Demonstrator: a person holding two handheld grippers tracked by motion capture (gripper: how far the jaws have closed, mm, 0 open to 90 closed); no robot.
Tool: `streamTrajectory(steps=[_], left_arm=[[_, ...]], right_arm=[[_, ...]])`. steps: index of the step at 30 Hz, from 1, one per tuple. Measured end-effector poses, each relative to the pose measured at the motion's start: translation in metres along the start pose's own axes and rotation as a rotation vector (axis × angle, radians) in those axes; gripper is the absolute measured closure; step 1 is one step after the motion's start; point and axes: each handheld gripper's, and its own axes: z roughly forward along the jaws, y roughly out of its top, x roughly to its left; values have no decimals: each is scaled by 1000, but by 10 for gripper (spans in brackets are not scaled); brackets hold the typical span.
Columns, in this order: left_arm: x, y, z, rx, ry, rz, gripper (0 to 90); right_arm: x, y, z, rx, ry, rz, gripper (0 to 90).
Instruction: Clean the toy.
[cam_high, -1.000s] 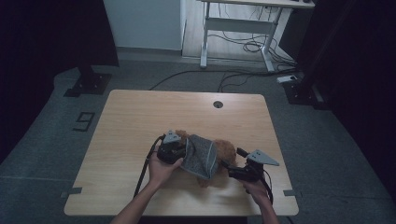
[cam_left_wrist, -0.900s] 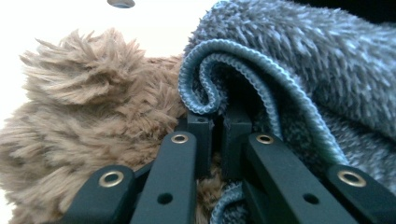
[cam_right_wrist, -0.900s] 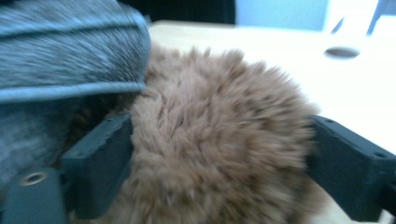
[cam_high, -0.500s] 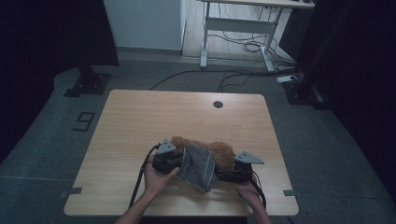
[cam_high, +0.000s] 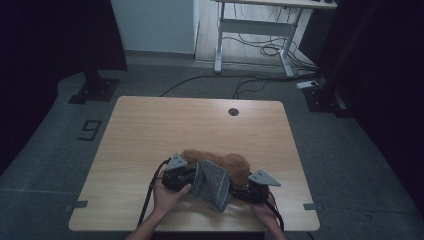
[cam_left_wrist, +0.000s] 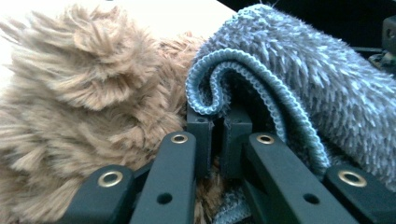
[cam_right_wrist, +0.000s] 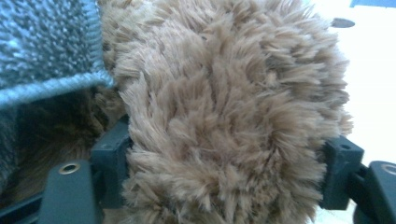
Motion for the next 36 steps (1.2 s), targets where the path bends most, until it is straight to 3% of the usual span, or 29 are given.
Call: streamTrajectory(steps=[2,6,14,19,22,24,29,32,34,36], left_arm=[[-1,1,2,3,18,14,841],[4,6,11,2,19,-8,841],[15,29,38,2,72,-14,841],[19,43,36,14,51,-29,839],[12,59,31,18,36,-13,839],[2,72,33,16,33,20,839],[-34,96,61,39,12,97,836],[-47,94,88,112,7,120,830],[-48,87,98,133,39,140,829],[-41,82,97,126,26,109,830]], right_arm=[[2,-1,1,-12,-19,-7,282],[2,-2,6,-30,-64,-35,318],[-16,8,27,-68,-142,3,365],[-20,12,34,-78,-157,0,374],[-17,11,31,-83,-153,-24,377],[-15,10,28,-85,-146,-39,377],[-7,4,21,-100,-146,-66,368],[-6,3,16,-98,-141,-66,353],[-7,1,15,-94,-138,-60,347],[-9,1,14,-90,-130,-45,341]])
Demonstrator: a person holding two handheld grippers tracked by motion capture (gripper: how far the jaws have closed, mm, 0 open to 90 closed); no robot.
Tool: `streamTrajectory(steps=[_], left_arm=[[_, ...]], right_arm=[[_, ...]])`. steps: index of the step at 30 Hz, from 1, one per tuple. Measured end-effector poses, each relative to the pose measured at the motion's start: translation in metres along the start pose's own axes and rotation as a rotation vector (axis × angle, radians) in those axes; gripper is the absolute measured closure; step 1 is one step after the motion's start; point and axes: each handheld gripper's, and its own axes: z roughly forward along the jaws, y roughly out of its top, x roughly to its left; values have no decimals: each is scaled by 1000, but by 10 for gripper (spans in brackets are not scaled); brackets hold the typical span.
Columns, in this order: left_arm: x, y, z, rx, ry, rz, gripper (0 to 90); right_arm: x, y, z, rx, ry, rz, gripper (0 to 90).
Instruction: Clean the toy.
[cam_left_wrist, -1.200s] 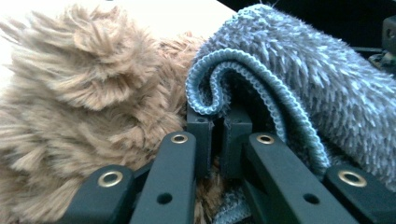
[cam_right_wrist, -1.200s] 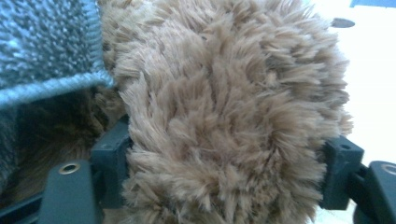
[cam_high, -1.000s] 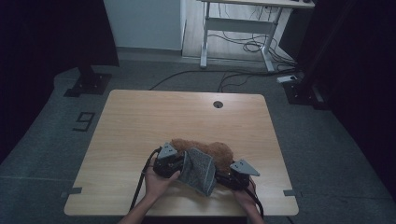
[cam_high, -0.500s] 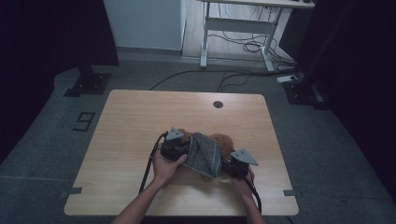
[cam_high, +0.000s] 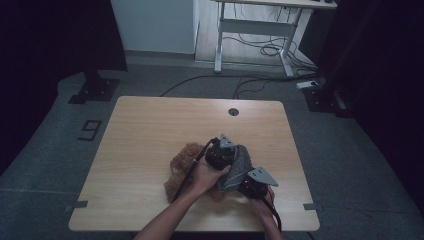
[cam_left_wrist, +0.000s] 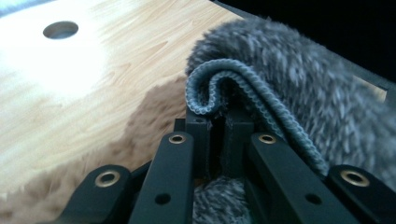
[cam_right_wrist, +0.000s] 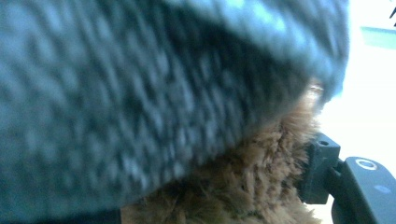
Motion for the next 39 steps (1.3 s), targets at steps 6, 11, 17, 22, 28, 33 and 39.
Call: streamTrajectory(steps=[6,11,17,22,28,33,39], left_arm=[[25,-20,-30,-20,92,-4,828],[44,-40,-69,-70,124,-43,834],[65,-62,-101,-108,138,-103,841],[73,-71,-113,-128,136,-131,847],[90,-82,-126,-138,164,-171,848],[107,-103,-137,-125,182,-220,849],[126,-128,-138,-61,226,-267,849]], right_arm=[[-1,0,0,-4,5,4,342],[0,0,-1,-6,9,4,342],[0,-1,-1,-7,11,16,341],[-1,-1,-1,-8,16,25,341],[-2,-1,-1,-7,21,30,341],[-3,-1,-1,-8,22,30,341],[-4,-2,0,-7,20,36,341]])
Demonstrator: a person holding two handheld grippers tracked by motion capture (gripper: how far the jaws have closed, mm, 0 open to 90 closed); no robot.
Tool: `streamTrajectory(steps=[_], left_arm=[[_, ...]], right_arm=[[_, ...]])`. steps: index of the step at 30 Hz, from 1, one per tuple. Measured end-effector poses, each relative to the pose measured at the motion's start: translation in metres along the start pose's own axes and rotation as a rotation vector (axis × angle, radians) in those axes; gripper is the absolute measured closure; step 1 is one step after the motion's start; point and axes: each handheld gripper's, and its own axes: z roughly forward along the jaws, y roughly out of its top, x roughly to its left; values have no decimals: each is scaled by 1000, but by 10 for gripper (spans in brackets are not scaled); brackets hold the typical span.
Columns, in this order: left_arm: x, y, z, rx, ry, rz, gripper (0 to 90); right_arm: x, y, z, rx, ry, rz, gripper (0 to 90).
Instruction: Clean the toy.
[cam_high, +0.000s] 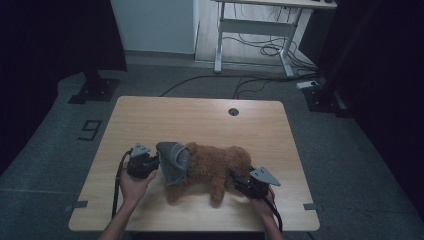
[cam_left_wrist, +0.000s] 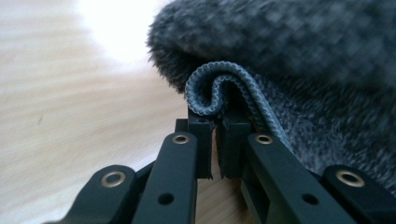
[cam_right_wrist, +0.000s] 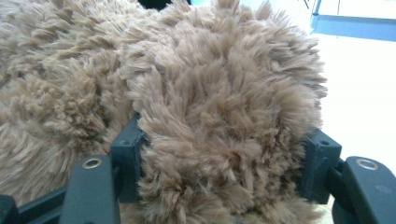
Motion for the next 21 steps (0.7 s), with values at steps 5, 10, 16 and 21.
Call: streamTrajectory(steps=[5,10,16,21], left_arm=[[6,5,5,-6,-11,-37,848],[-20,40,-7,-99,-70,13,847],[-84,86,4,-123,-152,145,846],[-142,113,40,-77,-211,232,847]], right_arm=[[0,0,0,-2,0,6,341],[0,-1,1,-4,-4,6,343],[3,0,0,-6,-9,-17,363],[7,0,-1,-5,-17,-41,365]])
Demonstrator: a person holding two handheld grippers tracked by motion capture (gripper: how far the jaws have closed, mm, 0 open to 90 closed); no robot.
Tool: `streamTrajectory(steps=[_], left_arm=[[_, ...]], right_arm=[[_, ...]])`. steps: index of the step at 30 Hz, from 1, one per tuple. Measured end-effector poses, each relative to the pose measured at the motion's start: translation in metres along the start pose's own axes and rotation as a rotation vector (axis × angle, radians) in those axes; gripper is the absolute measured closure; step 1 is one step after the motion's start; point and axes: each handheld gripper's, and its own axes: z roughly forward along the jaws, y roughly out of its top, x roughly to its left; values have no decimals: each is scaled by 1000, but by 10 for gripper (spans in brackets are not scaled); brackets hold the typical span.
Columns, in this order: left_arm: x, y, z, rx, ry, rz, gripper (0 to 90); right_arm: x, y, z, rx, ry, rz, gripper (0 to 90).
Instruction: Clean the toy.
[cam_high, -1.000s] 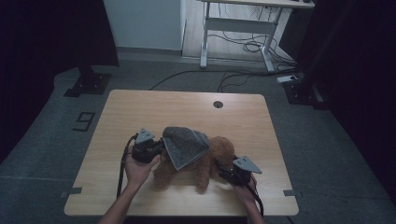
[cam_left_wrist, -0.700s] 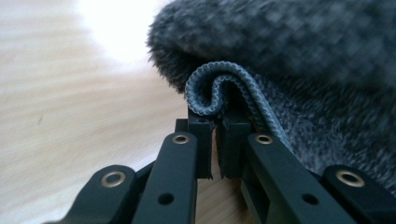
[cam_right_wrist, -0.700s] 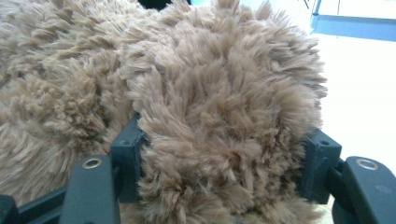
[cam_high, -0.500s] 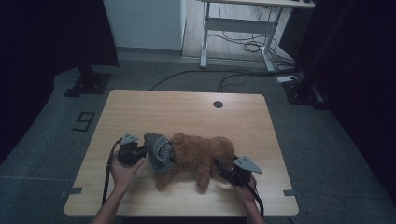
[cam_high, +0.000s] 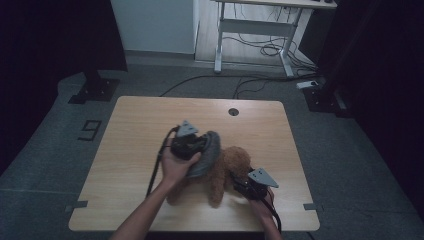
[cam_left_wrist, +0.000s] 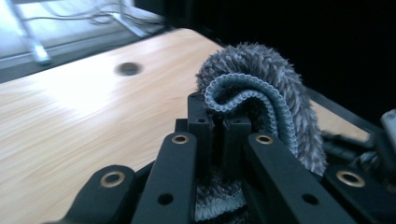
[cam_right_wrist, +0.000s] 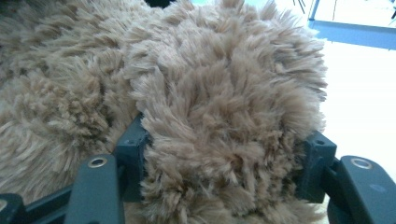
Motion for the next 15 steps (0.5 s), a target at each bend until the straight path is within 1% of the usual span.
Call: streamTrajectory(steps=[1,3,4,5,6,7,8,9,10,12,13,15], left_arm=[[-14,6,19,23,-23,24,846],[-31,10,40,45,-47,41,845],[-39,11,52,64,-57,52,844],[-46,11,63,80,-58,63,844],[-51,10,74,99,-48,77,843],[-54,7,84,129,-31,94,844],[-55,3,94,161,-12,106,843],[-54,-1,102,177,2,99,843],[-51,-5,105,182,6,91,844],[-43,-7,103,178,9,50,843],[-39,-7,99,178,28,43,843],[-30,-6,90,182,70,45,843]], right_arm=[[1,0,0,1,-3,-2,365],[1,0,-1,0,-4,-12,364],[1,0,-1,0,-4,-13,364],[1,0,-1,1,-4,-14,363],[1,0,-1,1,-3,-16,363],[1,0,-1,4,-2,-16,363],[1,0,-1,5,-1,-15,362],[1,0,-1,7,0,-15,362],[1,0,-1,16,1,-10,361],[-1,-2,-1,20,6,1,361],[-1,-1,-1,19,5,-4,361],[1,0,-1,23,-2,-16,363]])
